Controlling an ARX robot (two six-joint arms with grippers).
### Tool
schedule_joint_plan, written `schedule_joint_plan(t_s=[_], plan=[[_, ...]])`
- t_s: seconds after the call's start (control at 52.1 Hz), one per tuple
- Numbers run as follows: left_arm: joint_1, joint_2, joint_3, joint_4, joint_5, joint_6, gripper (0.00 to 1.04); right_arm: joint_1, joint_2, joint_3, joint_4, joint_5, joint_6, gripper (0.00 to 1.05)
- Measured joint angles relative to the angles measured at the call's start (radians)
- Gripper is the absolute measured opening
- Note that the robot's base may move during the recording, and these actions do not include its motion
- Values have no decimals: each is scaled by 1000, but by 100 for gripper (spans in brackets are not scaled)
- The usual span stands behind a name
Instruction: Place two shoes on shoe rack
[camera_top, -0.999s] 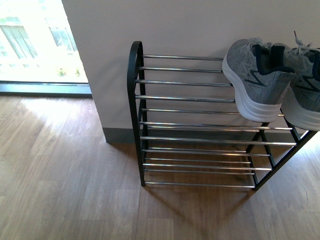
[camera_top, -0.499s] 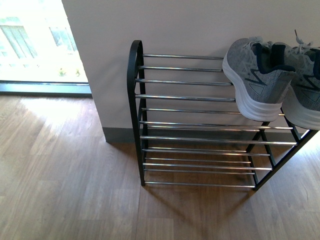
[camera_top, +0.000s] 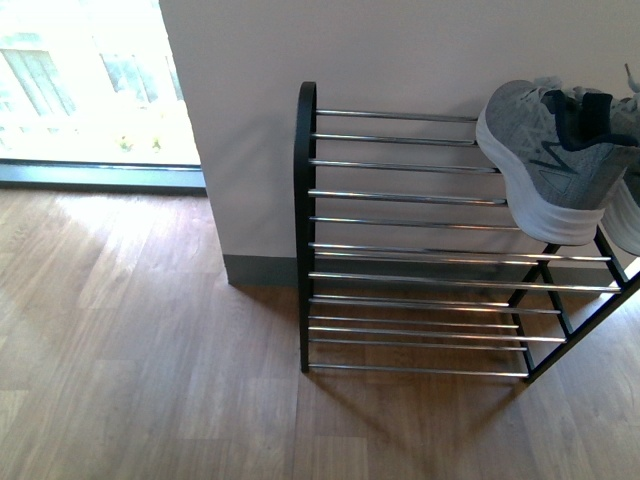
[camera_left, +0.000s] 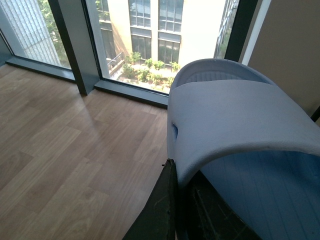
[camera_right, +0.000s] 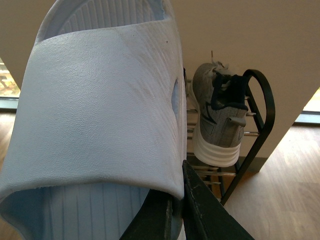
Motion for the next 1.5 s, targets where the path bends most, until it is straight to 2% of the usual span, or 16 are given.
schedule_joint_plan(t_s=[0.365, 0.403, 0.442, 0.499, 0.595, 0.73, 0.883, 1.152, 1.498], plan=[[0, 1, 0, 0, 5, 0, 2, -1, 0, 0, 0, 11, 0, 2], [0, 1, 0, 0, 5, 0, 2, -17, 8, -6, 31, -53, -8, 2], [0, 0, 0, 0, 5, 0, 2, -43, 26, -16, 119, -204, -19, 2], [0, 1, 0, 0, 5, 0, 2, -10, 74, 13, 140, -261, -28, 2], [0, 1, 0, 0, 5, 0, 2, 97, 261, 146, 190, -180, -30, 2], [0, 1, 0, 0, 5, 0, 2, 200, 539, 371, 275, -94, -40, 2], [0, 1, 0, 0, 5, 0, 2, 261, 853, 594, 270, -35, -51, 2], [0, 1, 0, 0, 5, 0, 2, 281, 1183, 805, 212, 39, -71, 2], [0, 1, 0, 0, 5, 0, 2, 244, 1463, 1121, 39, 159, -61, 2]])
